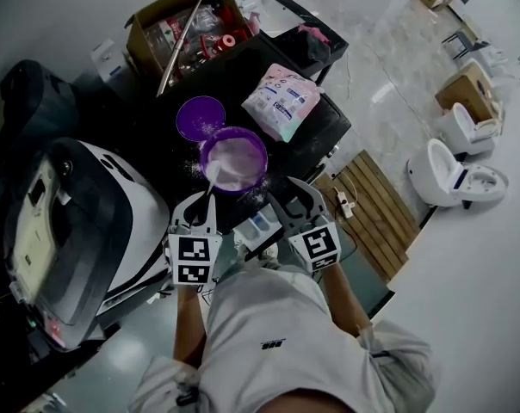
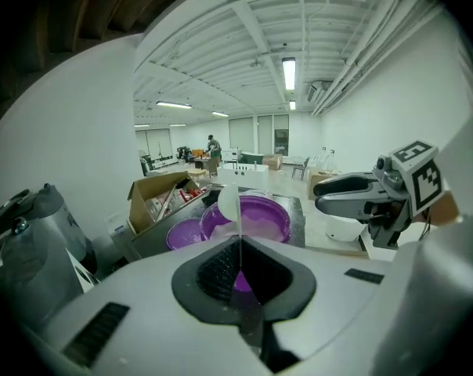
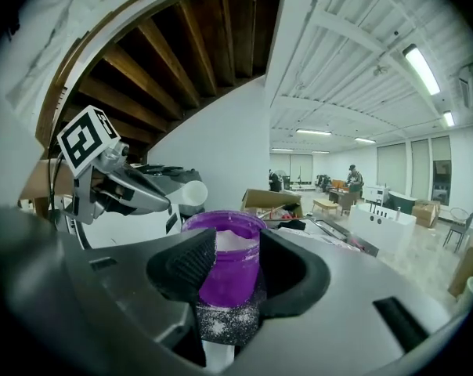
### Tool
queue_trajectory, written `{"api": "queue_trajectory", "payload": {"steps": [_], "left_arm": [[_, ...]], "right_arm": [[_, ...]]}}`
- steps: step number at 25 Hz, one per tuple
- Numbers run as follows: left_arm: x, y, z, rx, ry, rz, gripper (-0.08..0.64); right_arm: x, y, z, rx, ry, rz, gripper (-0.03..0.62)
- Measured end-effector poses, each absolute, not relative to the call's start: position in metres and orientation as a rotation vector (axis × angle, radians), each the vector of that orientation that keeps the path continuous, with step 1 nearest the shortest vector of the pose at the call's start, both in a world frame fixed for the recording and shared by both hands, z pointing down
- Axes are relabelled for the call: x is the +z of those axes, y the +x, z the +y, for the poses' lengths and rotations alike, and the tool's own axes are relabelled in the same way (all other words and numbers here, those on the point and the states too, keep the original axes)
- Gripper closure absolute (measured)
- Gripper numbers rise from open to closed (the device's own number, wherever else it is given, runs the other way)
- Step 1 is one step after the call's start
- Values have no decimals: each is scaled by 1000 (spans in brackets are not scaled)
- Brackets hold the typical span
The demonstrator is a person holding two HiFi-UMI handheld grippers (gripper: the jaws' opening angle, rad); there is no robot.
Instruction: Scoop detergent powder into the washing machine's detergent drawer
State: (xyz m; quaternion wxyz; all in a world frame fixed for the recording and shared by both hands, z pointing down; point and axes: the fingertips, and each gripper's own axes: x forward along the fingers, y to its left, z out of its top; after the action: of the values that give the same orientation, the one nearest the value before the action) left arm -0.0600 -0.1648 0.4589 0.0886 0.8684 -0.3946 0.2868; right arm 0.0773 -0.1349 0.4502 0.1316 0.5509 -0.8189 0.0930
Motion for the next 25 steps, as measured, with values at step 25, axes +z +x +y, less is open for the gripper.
{"api": "queue_trajectory", "payload": {"steps": [25], "left_arm": [[504,-53,-223,1329,2425,-963,543]], "right_arm": [[460,73,-191,284,1556,-2361,419]]}}
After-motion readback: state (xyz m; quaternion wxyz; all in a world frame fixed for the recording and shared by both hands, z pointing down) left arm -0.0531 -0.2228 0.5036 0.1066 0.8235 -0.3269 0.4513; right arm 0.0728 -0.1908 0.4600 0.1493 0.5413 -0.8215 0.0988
